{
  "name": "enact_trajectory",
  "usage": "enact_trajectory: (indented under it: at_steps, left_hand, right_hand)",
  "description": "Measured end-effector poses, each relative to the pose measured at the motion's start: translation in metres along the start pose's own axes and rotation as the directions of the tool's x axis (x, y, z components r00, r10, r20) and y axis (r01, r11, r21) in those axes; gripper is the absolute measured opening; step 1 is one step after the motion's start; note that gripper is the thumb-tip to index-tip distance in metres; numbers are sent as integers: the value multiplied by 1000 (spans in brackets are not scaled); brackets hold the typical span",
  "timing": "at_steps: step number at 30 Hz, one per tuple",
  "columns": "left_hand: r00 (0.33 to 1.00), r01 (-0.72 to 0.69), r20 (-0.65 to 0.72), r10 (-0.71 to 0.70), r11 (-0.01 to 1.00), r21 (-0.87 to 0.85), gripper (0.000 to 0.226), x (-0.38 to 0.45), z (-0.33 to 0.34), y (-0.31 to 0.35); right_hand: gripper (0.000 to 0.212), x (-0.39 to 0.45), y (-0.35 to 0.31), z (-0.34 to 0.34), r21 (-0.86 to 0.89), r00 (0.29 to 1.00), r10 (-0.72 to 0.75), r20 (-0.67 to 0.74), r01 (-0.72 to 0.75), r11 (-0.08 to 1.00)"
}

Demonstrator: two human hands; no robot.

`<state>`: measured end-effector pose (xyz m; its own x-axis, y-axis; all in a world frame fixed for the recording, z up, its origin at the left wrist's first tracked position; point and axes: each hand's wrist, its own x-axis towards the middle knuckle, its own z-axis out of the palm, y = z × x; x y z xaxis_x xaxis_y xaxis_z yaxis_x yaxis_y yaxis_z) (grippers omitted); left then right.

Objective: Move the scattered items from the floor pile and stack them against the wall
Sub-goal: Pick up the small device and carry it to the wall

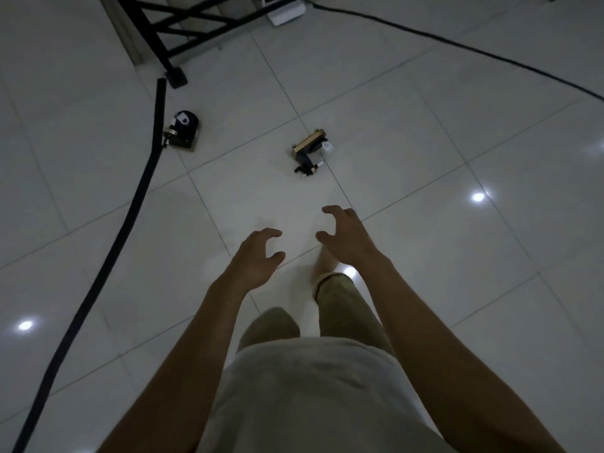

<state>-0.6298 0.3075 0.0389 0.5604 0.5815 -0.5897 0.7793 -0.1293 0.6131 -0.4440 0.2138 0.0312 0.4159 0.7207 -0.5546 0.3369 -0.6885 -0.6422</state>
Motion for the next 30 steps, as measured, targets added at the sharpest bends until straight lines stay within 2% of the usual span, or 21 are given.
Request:
enact_trajectory:
  at_steps: [4,9,15,20,22,24,26,28,30]
  left_hand:
    - [1000,-19,22,18,999,47,46,106,4,26]
    - [999,11,46,-12,999,35,46,237,26,17]
    - [990,-67,134,42,979,193,48,404,76,-53]
    - [984,-71,175,19,952,298,53,523,122,-121]
    - [971,-43,237,-36,946,320,58,559,141,-142]
    - [949,-47,307,-78,924,380,64,591,155,-153]
    - [952,-105,307,-25,910,401,62,623,163,-157]
    - [961,-135,277,9,887,441,60,645,165,-158]
    - [961,-122,276,-19,866,485,59,657,165,-159]
  right_hand:
    - [56,102,5,-29,-23,1000,-23,20,23,999]
    - [55,229,47,-20,-103,999,-27,46,32,994]
    - [58,378,143,29,-261,993,-72,98,96,961]
    - [64,478,215,73,-356,997,-25,66,47,933]
    - [76,509,232,90,-462,988,64,139,8,887]
    - [82,536,241,103,-542,980,44,196,71,838]
    - [83,559,250,109,-610,978,-16,206,141,780]
    - [84,575,252,109,-691,981,4,194,133,711]
    - [80,586,245,108,-714,983,26,179,112,691]
